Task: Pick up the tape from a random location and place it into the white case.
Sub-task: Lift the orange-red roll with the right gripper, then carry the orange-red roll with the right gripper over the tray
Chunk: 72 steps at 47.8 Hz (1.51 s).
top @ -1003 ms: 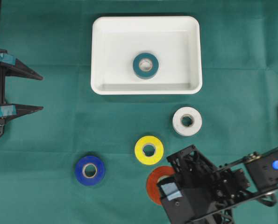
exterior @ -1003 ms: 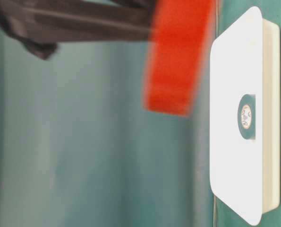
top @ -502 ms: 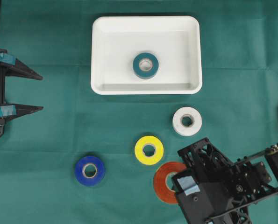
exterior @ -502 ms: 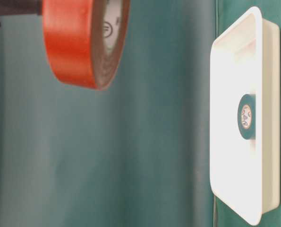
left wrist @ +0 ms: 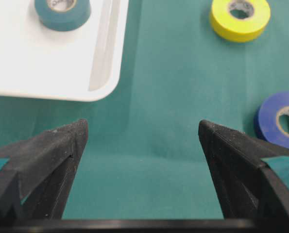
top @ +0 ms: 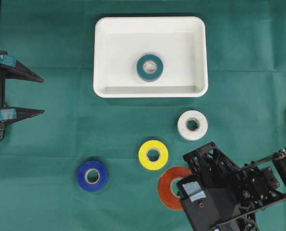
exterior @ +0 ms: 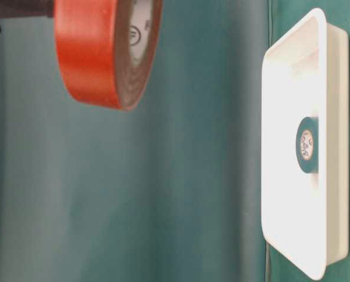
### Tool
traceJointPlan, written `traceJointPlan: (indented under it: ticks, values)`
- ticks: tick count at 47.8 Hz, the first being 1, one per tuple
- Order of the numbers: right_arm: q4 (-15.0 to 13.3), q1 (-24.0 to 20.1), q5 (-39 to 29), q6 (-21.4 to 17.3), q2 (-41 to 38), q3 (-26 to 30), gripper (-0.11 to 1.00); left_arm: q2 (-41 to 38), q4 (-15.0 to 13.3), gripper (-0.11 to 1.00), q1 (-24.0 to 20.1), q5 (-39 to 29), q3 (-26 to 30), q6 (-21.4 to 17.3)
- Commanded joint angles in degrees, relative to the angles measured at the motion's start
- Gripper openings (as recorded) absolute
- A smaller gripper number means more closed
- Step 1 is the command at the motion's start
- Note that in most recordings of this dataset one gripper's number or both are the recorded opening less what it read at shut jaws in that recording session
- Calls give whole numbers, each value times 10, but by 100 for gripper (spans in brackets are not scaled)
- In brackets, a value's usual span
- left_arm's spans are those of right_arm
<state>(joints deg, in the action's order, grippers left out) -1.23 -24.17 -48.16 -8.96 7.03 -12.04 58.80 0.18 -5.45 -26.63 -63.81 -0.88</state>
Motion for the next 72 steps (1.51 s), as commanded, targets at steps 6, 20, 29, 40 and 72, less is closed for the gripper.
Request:
traceJointPlan:
  ticks: [6,20,29,40,72]
  values:
    - [-1,-1,2,-2,15,17,32,-4,-1,97,0,4,7,1]
    - [-1,-1,3,-2,15,17,32,-5,-1,97,0,4,7,1]
    - [-1,-1,3,-2,15,16,32,-5,-1,97,0,4,7,1]
    - [-11,1,2,-2,16,14,32,-5,-1,97,0,5,7,1]
    - [-21,136,-16,4,16,10,32,-7,-1,97,0,10,7,3]
